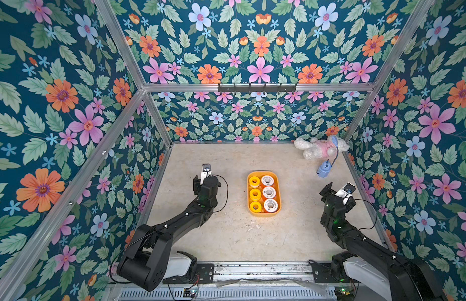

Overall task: Put the sealing tape into the storage box
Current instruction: Reset both arms

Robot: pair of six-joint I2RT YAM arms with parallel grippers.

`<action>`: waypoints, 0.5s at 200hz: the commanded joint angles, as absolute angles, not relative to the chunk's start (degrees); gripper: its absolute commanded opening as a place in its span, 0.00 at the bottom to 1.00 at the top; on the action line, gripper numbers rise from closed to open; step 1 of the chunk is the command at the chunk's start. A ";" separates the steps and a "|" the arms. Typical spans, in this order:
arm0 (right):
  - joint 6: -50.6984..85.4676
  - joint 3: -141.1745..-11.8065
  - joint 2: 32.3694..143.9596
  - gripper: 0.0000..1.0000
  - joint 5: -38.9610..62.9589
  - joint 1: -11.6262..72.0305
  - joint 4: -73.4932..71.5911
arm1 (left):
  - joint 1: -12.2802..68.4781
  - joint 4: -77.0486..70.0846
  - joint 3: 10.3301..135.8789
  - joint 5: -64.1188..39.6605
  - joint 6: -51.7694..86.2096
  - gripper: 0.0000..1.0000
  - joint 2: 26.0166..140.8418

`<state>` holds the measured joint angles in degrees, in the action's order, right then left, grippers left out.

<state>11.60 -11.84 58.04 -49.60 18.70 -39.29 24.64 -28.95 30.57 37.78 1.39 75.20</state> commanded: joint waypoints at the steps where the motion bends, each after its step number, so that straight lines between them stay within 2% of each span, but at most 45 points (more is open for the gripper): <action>1: 9.99 -10.56 59.45 0.94 -49.89 17.74 -48.12 | 22.92 -36.35 28.87 39.76 1.68 0.66 75.73; 18: 9.89 -9.09 61.08 0.95 -48.04 16.62 -51.19 | 20.88 -38.08 27.67 38.17 2.50 0.67 76.87; 29: 9.46 -8.40 62.30 0.95 -46.52 15.86 -53.77 | 19.51 -38.83 27.45 36.31 2.61 0.71 77.64; 79: 7.74 -8.22 68.42 0.99 -41.37 13.56 -60.12 | 14.88 -44.77 25.91 28.02 1.29 0.99 80.39; 100: 6.84 -9.10 70.17 0.99 -40.36 13.13 -60.29 | 12.88 -42.28 27.35 22.47 1.84 0.99 80.62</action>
